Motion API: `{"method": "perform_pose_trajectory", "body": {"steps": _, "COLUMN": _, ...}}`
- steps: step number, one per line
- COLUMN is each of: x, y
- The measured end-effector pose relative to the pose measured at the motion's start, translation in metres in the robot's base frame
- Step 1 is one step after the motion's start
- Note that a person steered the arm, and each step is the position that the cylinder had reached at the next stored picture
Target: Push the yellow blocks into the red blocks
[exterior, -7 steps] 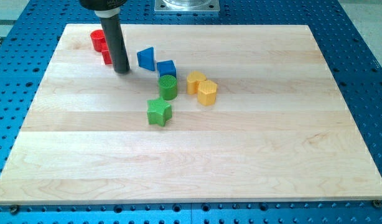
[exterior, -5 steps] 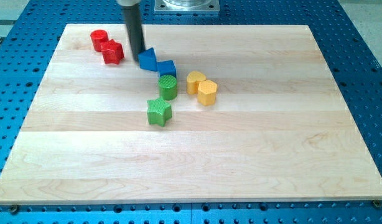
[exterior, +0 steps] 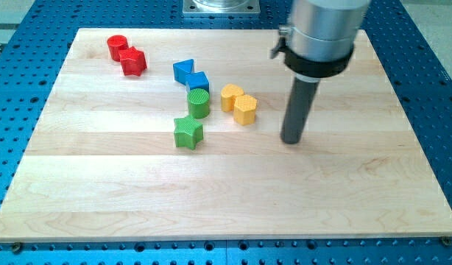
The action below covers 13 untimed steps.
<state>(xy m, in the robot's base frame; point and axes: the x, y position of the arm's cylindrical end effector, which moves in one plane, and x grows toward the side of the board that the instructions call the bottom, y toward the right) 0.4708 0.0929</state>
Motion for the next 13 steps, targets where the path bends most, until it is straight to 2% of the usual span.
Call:
{"method": "perform_pose_trajectory", "body": {"steps": 2, "x": -0.057, "y": -0.016}}
{"method": "perform_pose_trajectory", "body": {"steps": 3, "x": -0.042, "y": -0.038}}
{"method": "perform_pose_trajectory", "body": {"steps": 4, "x": 0.001, "y": 0.005}}
{"method": "perform_pose_trajectory", "body": {"steps": 5, "x": -0.012, "y": -0.063}}
{"method": "perform_pose_trajectory", "body": {"steps": 6, "x": -0.021, "y": -0.106}}
{"method": "perform_pose_trajectory", "body": {"steps": 7, "x": -0.073, "y": -0.112}}
{"method": "perform_pose_trajectory", "body": {"steps": 8, "x": -0.064, "y": -0.102}}
{"method": "perform_pose_trajectory", "body": {"steps": 9, "x": -0.01, "y": -0.096}}
{"method": "perform_pose_trajectory", "body": {"steps": 10, "x": -0.022, "y": -0.059}}
{"method": "perform_pose_trajectory", "body": {"steps": 11, "x": -0.089, "y": -0.051}}
{"method": "perform_pose_trajectory", "body": {"steps": 13, "x": -0.14, "y": -0.065}}
